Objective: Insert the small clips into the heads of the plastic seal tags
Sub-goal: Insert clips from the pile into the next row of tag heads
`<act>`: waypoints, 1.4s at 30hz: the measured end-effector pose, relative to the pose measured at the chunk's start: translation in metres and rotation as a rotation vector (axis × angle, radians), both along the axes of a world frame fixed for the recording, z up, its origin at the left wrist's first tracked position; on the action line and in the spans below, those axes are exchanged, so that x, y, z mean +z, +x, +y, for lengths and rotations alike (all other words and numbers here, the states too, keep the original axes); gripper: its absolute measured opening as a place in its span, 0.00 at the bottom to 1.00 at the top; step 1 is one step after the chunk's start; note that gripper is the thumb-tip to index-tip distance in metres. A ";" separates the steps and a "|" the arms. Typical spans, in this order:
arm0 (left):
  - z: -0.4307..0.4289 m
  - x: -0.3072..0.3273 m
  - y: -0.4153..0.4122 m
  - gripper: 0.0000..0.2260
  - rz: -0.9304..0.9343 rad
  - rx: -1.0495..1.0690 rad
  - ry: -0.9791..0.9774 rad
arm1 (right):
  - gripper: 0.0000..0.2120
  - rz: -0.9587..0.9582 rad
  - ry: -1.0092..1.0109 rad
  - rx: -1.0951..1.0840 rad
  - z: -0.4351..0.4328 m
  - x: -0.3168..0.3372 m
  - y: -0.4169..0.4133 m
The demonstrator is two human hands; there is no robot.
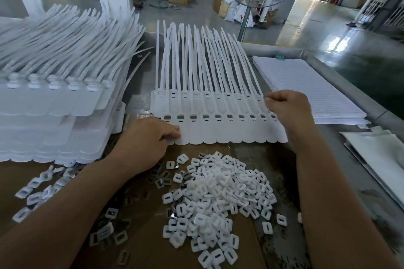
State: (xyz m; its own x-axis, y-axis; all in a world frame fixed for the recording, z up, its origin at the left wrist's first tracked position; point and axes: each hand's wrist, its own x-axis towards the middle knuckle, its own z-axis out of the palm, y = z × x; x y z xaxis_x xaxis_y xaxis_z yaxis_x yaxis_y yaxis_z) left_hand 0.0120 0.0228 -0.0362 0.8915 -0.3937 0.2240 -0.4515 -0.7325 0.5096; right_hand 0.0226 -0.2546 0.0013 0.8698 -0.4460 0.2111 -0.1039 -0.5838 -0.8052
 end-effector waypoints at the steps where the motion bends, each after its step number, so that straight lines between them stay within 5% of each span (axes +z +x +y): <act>1: 0.000 -0.001 0.000 0.15 0.000 -0.001 -0.002 | 0.07 0.012 0.023 0.107 0.011 0.005 -0.003; 6: 0.000 -0.002 0.000 0.15 -0.010 0.004 0.002 | 0.07 0.204 -0.168 0.694 0.072 0.016 -0.022; 12: 0.001 -0.001 -0.001 0.16 -0.028 -0.014 0.029 | 0.07 0.277 -0.313 0.979 0.108 0.005 -0.033; 20: 0.000 0.003 -0.002 0.15 -0.015 -0.032 0.047 | 0.07 0.294 -0.437 0.978 0.115 0.000 -0.032; 27: -0.001 0.004 -0.003 0.14 -0.018 -0.033 0.087 | 0.11 0.290 -0.280 0.933 0.108 0.000 -0.028; 35: -0.005 0.006 -0.010 0.17 -0.141 -0.026 0.279 | 0.13 0.160 -0.106 0.640 0.104 -0.009 -0.012; 42: -0.006 0.006 -0.010 0.16 -0.160 -0.033 0.284 | 0.04 0.176 -0.253 0.644 0.129 -0.002 0.019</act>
